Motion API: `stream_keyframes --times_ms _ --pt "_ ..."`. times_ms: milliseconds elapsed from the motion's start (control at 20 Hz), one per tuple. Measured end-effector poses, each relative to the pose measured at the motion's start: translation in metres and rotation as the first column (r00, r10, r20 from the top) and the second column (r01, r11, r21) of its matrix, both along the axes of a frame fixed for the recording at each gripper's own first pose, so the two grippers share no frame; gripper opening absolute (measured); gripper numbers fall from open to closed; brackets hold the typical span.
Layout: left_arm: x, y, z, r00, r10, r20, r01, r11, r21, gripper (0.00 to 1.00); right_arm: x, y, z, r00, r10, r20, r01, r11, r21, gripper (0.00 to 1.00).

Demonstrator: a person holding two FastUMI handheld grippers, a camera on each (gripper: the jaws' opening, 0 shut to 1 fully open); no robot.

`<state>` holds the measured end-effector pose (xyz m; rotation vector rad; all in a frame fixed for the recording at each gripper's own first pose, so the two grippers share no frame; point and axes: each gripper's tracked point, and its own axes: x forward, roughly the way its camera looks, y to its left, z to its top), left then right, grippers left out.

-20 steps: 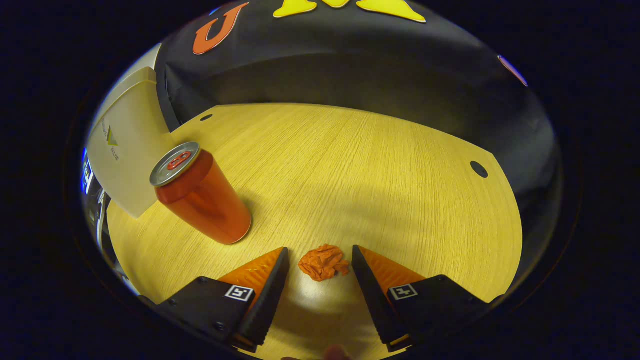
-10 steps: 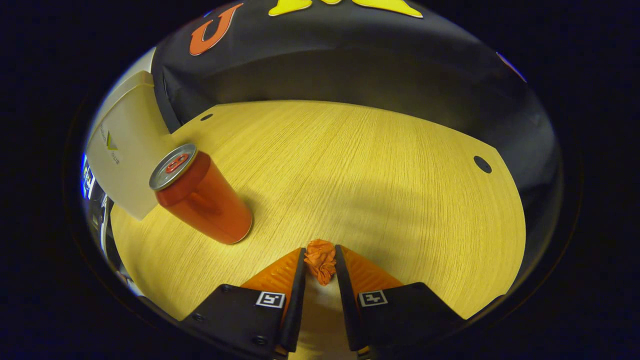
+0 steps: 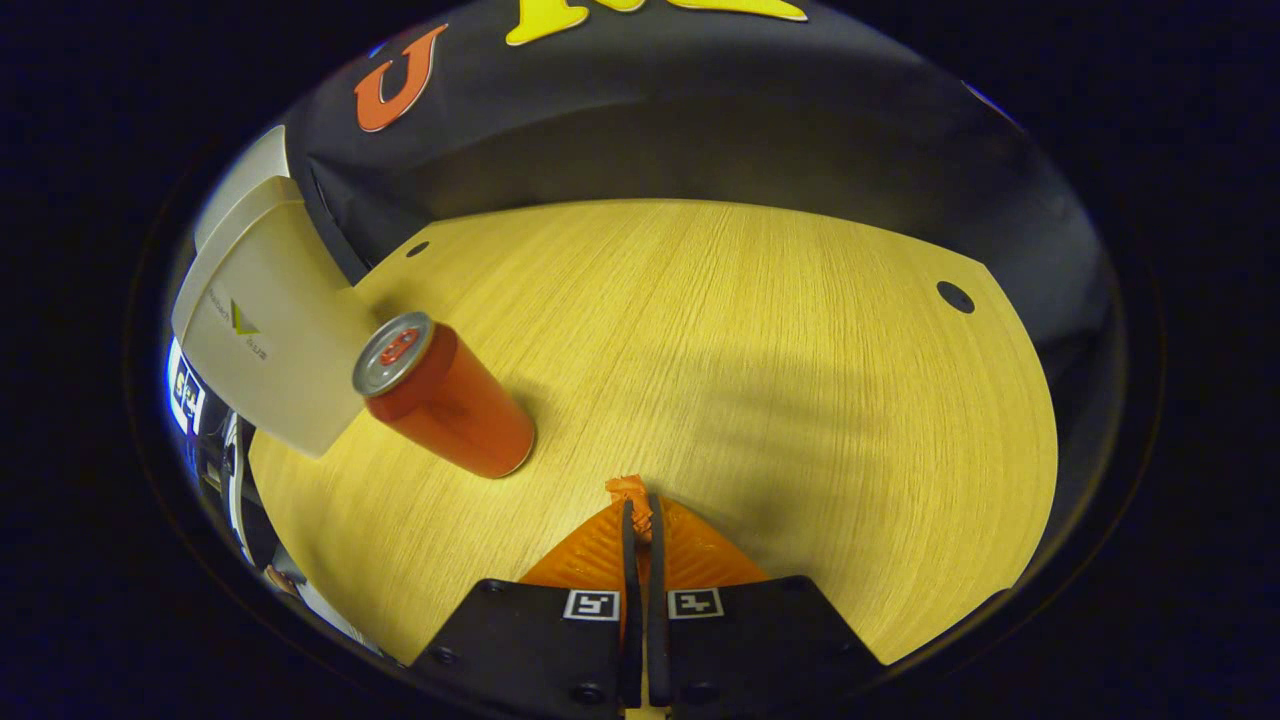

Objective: Press the lid of the desktop garbage bin to open it, pick up the crumpled paper on the desktop and throw it into the bin, then pick up the pop can on the desktop and drop it into the bin, and finally close the garbage bin lid.

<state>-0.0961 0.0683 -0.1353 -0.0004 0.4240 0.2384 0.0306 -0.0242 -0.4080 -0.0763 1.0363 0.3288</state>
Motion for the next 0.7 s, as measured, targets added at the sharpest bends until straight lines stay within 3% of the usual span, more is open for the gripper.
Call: stream_keyframes --times_ms 300,700 --pt "0.006 -0.011 -0.004 0.998 -0.061 0.022 0.061 0.998 -0.019 0.98 -0.008 0.028 0.109 0.989 0.024 0.143 -0.035 0.996 0.076 0.03" --pt "-0.003 0.000 -0.009 0.998 -0.063 0.028 0.063 0.998 -0.029 0.98 0.000 0.110 0.239 0.936 0.103 0.338 -0.181 0.962 0.206 0.03"
